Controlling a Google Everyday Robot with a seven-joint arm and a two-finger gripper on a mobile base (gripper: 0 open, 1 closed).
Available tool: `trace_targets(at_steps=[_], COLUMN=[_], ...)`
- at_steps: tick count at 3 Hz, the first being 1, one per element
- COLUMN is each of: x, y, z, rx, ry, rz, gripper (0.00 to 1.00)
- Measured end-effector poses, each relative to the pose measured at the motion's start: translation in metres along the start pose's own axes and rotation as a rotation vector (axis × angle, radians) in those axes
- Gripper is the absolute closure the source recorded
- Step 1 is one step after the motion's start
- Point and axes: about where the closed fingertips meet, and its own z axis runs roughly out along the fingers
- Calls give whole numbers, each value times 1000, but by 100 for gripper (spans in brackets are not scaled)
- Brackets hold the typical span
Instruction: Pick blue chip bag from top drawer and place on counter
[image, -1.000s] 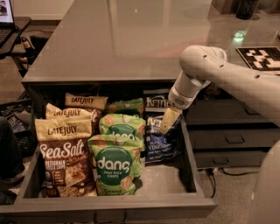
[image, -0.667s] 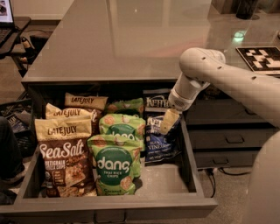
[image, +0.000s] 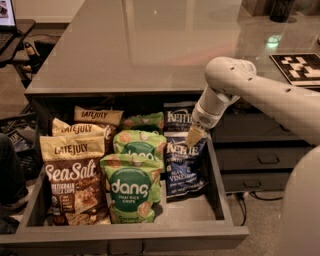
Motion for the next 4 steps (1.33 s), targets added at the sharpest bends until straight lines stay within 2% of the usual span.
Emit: trace_targets(at_steps=[2,3,4], x=[0,-1,-13], y=[0,2,14], z=[0,-1,-33], rx=[0,-2,12], ry=[0,-5,-65], rz=[0,-6,-14], gripper=[99,100,100])
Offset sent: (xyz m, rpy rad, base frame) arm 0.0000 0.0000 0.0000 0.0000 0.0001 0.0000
